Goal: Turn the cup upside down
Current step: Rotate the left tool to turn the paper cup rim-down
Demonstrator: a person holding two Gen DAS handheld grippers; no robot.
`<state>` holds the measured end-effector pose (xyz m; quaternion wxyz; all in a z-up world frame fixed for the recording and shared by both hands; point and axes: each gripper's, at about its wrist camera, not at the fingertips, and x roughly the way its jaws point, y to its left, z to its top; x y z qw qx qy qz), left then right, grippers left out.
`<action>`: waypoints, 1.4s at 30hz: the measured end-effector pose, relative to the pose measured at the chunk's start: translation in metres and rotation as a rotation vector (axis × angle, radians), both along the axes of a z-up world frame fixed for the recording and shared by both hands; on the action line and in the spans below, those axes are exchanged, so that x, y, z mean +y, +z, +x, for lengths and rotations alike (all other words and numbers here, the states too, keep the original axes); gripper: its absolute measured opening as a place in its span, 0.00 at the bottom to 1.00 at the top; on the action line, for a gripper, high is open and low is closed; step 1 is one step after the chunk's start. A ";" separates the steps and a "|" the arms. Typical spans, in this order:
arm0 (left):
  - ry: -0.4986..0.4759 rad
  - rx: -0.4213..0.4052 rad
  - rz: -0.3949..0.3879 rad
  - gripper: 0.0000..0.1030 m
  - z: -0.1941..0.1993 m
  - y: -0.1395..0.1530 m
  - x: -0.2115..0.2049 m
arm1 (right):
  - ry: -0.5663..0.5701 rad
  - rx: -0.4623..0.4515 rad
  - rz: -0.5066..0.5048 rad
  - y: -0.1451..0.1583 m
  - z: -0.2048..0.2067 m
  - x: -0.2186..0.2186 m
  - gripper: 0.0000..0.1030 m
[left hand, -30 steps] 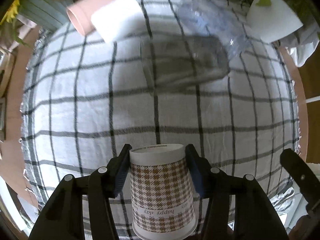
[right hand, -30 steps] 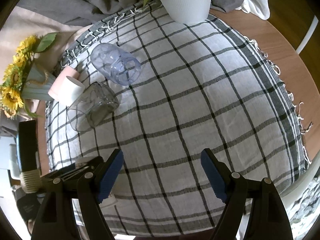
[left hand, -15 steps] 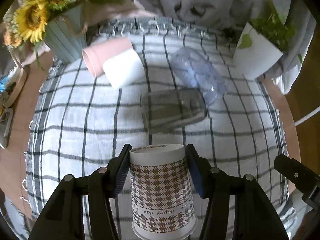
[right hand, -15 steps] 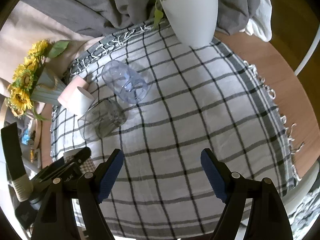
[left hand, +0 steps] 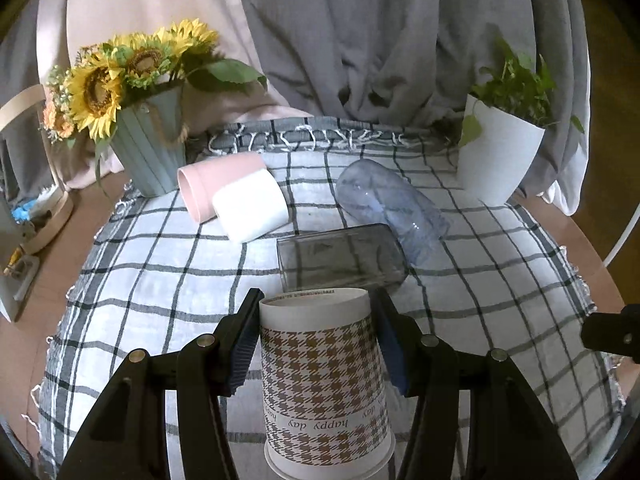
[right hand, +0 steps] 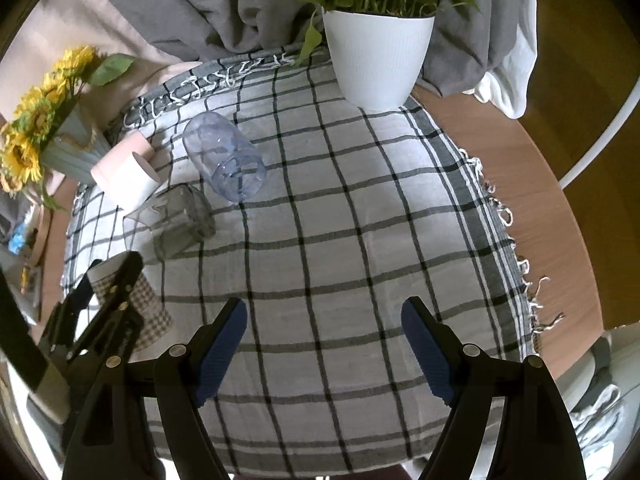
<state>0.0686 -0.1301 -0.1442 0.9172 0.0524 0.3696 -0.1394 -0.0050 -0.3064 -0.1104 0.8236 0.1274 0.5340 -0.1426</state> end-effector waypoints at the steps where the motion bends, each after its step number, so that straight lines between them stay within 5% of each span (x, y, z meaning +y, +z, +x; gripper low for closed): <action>1: 0.001 -0.001 -0.002 0.52 0.000 -0.002 -0.001 | 0.004 0.000 -0.006 0.000 -0.001 0.002 0.77; 18: -0.054 0.072 -0.065 0.52 -0.022 -0.004 0.010 | 0.011 0.014 0.010 -0.006 -0.012 0.006 0.77; 42: -0.069 0.088 -0.034 0.52 -0.060 0.001 0.017 | 0.028 0.046 0.021 -0.015 -0.022 0.008 0.77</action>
